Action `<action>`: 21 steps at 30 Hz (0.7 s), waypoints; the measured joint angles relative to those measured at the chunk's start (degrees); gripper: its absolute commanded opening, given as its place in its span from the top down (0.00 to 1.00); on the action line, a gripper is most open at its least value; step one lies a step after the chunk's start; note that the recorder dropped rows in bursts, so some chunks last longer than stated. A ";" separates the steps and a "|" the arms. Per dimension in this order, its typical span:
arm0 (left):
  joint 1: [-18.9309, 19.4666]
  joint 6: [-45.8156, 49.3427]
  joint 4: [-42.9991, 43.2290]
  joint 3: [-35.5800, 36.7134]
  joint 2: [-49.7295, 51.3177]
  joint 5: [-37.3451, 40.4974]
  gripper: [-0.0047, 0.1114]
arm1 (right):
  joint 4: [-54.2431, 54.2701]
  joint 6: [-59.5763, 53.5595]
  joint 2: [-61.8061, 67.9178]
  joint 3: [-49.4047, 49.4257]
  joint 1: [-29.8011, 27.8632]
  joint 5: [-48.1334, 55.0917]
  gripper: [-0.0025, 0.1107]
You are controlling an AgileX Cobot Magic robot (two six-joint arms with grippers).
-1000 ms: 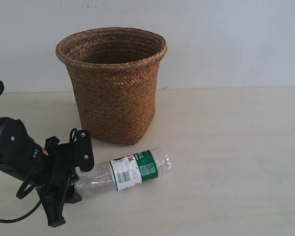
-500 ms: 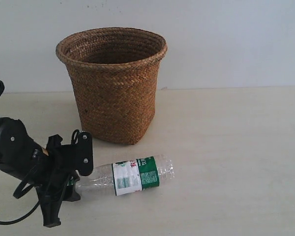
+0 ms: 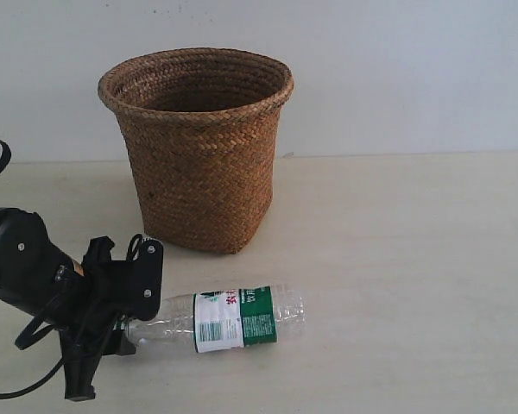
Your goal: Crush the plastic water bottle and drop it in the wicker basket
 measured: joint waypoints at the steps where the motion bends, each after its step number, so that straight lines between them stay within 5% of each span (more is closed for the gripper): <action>1: 0.00 0.00 -0.01 0.00 0.00 -0.22 0.93 | 0.00 0.00 0.00 0.00 0.00 0.00 0.98; 13: 0.00 0.00 0.14 0.00 0.00 -0.21 0.93 | 0.30 0.22 0.00 0.00 0.00 -0.61 0.98; 21: 0.00 0.00 0.01 0.00 0.00 -0.03 0.93 | 25.75 18.51 0.00 0.00 0.00 -15.82 0.98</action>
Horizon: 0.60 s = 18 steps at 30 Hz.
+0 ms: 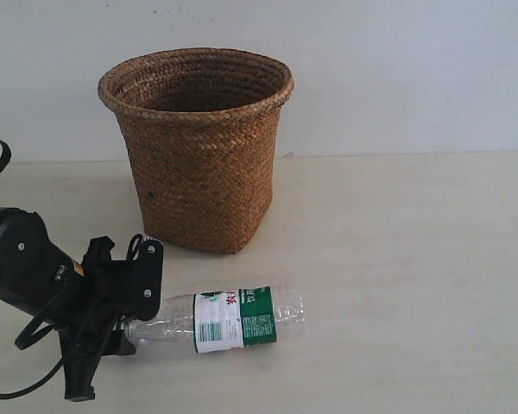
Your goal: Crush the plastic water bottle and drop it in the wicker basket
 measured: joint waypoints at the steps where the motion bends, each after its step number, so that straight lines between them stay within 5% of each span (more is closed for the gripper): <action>1: 0.00 0.00 0.00 0.00 0.00 0.41 0.93 | 1.94 1.66 0.00 0.00 0.00 -1.12 0.98; 6: 0.00 0.00 -0.08 0.00 0.00 0.65 0.93 | 6.77 6.82 0.00 0.00 0.00 -5.25 0.98; 12: 0.00 0.13 -0.08 0.00 0.00 0.65 0.93 | -5.10 2.69 6.50 -10.81 3.18 -0.55 0.98; 18: 0.00 0.24 -0.08 0.00 0.00 -0.85 0.93 | -6.31 -5.04 43.18 -25.69 20.37 1.53 0.98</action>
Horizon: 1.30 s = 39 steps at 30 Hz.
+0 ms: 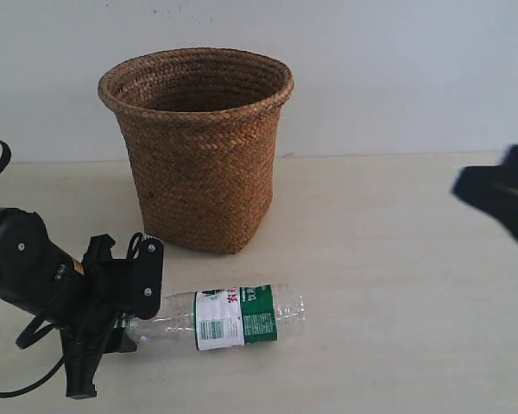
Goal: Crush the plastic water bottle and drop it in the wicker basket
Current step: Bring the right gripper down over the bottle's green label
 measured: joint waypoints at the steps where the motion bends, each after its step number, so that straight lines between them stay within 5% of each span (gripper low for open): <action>1: 0.00 0.00 0.00 0.00 0.00 0.00 0.93 | -0.12 -1.43 4.77 -1.82 2.15 -0.59 0.98; 6: 0.00 0.00 0.00 0.00 0.00 0.00 0.93 | 0.83 -3.45 22.62 -9.96 5.25 -4.97 0.98; 18: 0.00 0.00 0.18 0.00 0.00 -0.35 0.93 | 1.05 -8.06 47.37 -26.22 9.16 7.21 0.98; 39: 0.00 0.00 0.18 0.00 0.00 -0.82 0.93 | 1.05 -8.95 59.90 -31.60 12.04 8.05 0.98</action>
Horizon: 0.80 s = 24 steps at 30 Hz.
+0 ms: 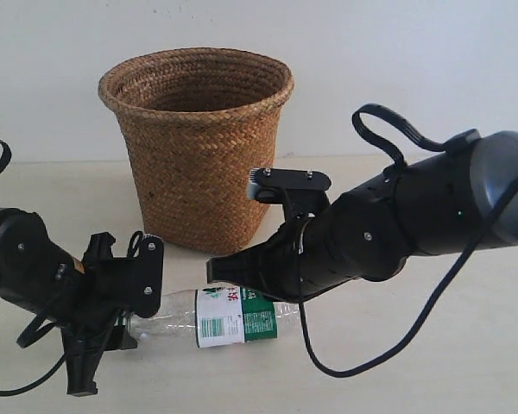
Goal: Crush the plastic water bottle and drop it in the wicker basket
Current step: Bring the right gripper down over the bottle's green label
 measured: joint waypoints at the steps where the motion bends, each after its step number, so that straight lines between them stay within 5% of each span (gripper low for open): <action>1: 0.00 0.00 0.00 0.00 0.00 0.00 0.93 | 0.00 0.00 0.45 -0.07 0.00 0.15 0.98; 24: 0.00 0.00 0.13 0.00 0.10 -0.32 0.93 | 2.78 -0.19 6.77 -1.34 0.71 -1.20 0.98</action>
